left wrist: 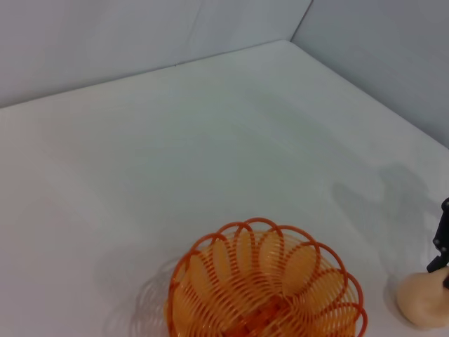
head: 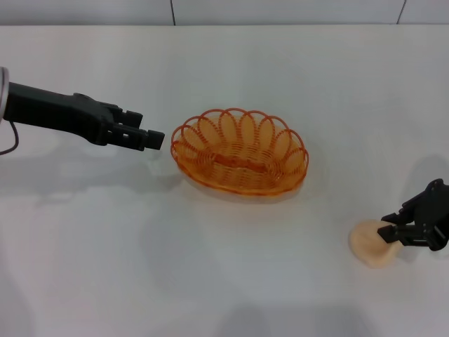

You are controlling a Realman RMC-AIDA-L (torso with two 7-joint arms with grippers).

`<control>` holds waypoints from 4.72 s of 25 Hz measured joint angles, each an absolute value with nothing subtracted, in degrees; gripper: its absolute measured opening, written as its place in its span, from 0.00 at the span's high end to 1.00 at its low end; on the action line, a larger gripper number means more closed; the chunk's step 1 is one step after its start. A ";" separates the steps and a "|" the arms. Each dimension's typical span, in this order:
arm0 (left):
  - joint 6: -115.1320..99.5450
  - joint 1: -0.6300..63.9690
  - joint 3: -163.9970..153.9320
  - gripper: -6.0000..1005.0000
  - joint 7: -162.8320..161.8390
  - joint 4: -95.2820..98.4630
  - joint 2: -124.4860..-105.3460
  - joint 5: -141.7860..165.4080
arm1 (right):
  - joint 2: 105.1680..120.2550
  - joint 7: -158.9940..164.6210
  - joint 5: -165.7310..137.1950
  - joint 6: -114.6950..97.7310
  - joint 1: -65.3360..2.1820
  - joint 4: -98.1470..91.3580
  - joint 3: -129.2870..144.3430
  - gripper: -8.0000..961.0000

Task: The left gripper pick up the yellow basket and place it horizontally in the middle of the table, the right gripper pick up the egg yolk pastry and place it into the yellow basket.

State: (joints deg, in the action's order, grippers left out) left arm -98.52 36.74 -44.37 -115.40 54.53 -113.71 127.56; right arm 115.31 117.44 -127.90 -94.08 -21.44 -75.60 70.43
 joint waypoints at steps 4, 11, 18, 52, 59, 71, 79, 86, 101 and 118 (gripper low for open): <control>-98.49 36.74 -44.23 0.22 -115.34 54.50 -113.72 127.58 | 115.31 117.65 -127.89 -94.12 -21.45 -75.79 70.37 0.84; -98.44 36.54 -44.17 0.22 -115.31 54.49 -113.65 127.63 | 115.31 118.76 -127.24 -94.16 -21.49 -77.62 70.49 0.87; -98.34 35.54 -44.12 0.22 -114.50 54.58 -113.23 127.57 | 115.38 121.75 -124.56 -94.72 -23.59 -82.42 70.71 0.91; -98.52 34.06 -44.29 0.22 -113.13 54.58 -113.89 127.06 | 115.89 121.37 -119.77 -72.84 -36.65 -74.35 87.05 0.95; -98.52 34.01 -44.19 0.22 -113.11 54.58 -114.12 127.01 | 115.92 120.78 -119.53 -70.97 -36.42 -73.93 87.72 0.95; -98.44 34.01 -44.02 0.22 -113.23 54.58 -114.17 126.99 | 115.84 119.80 -118.97 -69.78 -36.37 -73.54 87.98 0.88; -98.26 33.98 -43.87 0.22 -113.15 54.58 -114.16 126.99 | 115.58 118.98 -117.31 -69.92 -35.87 -74.24 87.46 0.69; -97.95 33.84 -43.77 0.22 -113.05 54.67 -114.06 126.92 | 115.40 115.48 -113.43 -72.22 -30.56 -77.59 83.81 0.38; -97.03 32.92 -43.77 0.22 -112.02 54.68 -113.82 125.48 | 115.14 106.49 -104.27 -76.12 -16.61 -77.38 74.40 0.35; -98.82 32.22 -44.09 0.22 -107.32 54.49 -114.51 123.38 | 114.98 101.04 -102.58 -80.89 -14.49 -73.38 71.71 0.16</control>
State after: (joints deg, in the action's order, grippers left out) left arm -98.82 32.22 -44.09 -107.32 54.48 -114.51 123.38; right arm 114.98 101.04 -102.58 -80.89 -14.49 -73.38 71.71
